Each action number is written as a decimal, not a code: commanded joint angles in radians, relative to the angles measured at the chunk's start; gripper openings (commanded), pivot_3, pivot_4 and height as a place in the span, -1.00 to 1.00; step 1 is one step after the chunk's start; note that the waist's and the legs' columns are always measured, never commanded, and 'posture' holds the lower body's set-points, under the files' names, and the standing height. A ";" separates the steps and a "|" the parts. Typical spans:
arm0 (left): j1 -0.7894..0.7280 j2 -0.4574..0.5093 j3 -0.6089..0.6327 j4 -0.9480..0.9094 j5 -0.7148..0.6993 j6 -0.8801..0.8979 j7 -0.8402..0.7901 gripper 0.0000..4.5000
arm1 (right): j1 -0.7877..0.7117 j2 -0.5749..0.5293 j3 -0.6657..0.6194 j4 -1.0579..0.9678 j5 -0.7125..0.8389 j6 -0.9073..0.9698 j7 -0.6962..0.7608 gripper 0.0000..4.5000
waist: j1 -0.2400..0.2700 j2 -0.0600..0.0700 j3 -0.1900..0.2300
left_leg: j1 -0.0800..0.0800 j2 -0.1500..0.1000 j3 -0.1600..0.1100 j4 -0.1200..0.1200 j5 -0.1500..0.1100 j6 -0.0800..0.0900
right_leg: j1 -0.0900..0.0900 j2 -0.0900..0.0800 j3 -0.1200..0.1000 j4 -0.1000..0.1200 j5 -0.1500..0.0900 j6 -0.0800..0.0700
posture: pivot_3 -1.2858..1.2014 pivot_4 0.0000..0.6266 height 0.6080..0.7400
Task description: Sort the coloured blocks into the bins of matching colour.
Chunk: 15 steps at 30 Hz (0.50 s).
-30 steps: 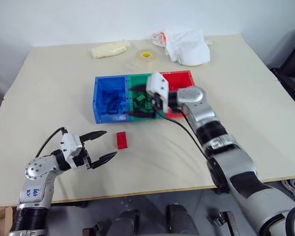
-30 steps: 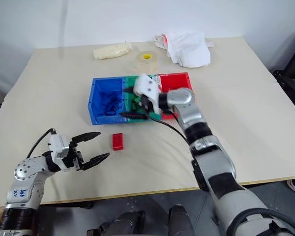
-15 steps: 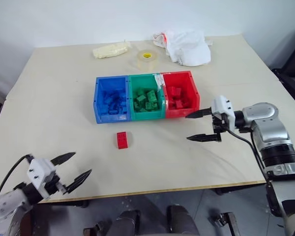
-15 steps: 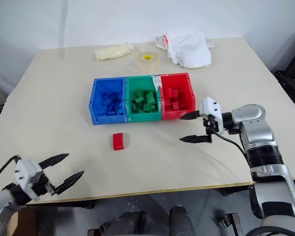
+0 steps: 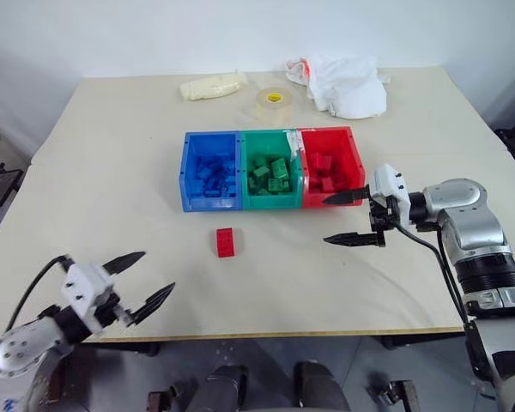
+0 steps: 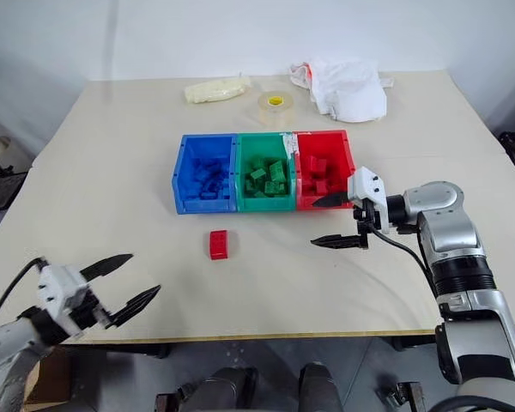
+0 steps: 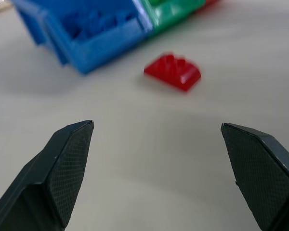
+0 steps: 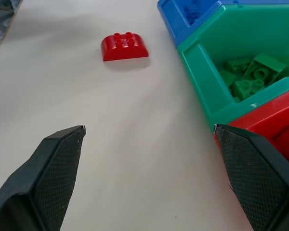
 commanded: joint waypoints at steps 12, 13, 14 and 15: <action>-0.290 -0.114 -0.261 -0.081 0.115 0.432 0.282 1.00 | 0.138 -0.037 -0.086 -0.239 0.067 0.098 -0.104 0.98 | -0.007 0.000 0.000 | 0.000 0.002 0.002 0.001 -0.001 -0.001 | -0.001 0.001 0.001 0.002 0.000 0.000 | 0.03 -0.52 1.00; -0.310 -0.123 -0.277 -0.088 0.114 0.472 0.296 1.00 | 0.141 -0.037 -0.088 -0.243 0.068 0.101 -0.108 0.98 | -0.006 0.000 0.000 | 0.000 0.002 0.001 0.001 -0.001 -0.001 | -0.001 0.001 0.001 0.003 0.000 0.000 | 0.03 -0.52 1.00; -0.329 -0.130 -0.291 -0.097 0.113 0.516 0.310 1.00 | 0.144 -0.037 -0.089 -0.247 0.068 0.103 -0.113 0.98 | -0.005 0.000 0.000 | 0.000 0.002 0.001 0.001 -0.001 -0.001 | -0.001 0.001 0.001 0.003 0.000 0.000 | 0.03 -0.52 1.00; -0.348 -0.137 -0.304 -0.106 0.113 0.564 0.327 1.00 | 0.146 -0.037 -0.090 -0.249 0.068 0.105 -0.117 0.98 | -0.005 -0.001 0.000 | 0.000 0.001 0.002 0.002 -0.001 -0.001 | -0.001 0.001 0.001 0.003 0.000 0.000 | 0.03 -0.52 1.00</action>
